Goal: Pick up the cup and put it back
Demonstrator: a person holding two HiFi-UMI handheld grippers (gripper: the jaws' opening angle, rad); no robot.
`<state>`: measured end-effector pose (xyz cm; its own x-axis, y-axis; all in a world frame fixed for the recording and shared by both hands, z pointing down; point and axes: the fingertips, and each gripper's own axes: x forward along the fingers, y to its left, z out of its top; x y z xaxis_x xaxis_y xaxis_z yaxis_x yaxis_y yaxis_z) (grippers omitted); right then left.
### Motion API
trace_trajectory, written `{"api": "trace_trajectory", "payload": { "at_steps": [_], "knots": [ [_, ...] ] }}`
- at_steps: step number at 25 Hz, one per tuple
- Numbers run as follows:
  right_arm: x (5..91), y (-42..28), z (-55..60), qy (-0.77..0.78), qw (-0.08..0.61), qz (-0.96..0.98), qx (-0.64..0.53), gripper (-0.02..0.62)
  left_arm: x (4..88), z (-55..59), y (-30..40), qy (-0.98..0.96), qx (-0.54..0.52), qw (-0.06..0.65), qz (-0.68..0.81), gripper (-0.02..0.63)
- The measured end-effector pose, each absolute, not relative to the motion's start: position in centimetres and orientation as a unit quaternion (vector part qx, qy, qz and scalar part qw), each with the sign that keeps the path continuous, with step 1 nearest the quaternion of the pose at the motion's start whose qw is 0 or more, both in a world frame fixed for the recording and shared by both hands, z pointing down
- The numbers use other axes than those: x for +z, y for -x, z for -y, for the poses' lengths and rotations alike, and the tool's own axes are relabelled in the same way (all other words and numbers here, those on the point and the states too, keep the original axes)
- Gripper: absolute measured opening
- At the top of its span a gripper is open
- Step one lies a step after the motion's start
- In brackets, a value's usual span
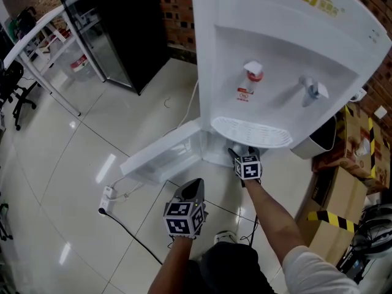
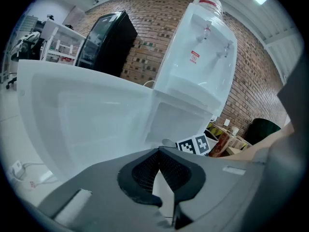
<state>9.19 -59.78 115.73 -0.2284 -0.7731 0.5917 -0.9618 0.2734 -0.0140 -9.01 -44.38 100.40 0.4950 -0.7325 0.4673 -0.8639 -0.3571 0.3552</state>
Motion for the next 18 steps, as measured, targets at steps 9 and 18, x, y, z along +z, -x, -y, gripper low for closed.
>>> {"api": "trace_trajectory", "payload": {
  "at_steps": [9, 18],
  "knots": [
    [109.5, -8.4, 54.2, -0.554, 0.225, 0.778, 0.193, 0.360, 96.7, 42.3, 8.8, -0.806, 0.123, 0.296, 0.498, 0.000],
    [91.4, -6.4, 42.9, -0.531, 0.242, 0.788, 0.196, 0.357, 82.0, 35.1, 8.3, -0.799, 0.122, 0.336, 0.484, 0.000]
  ]
}}
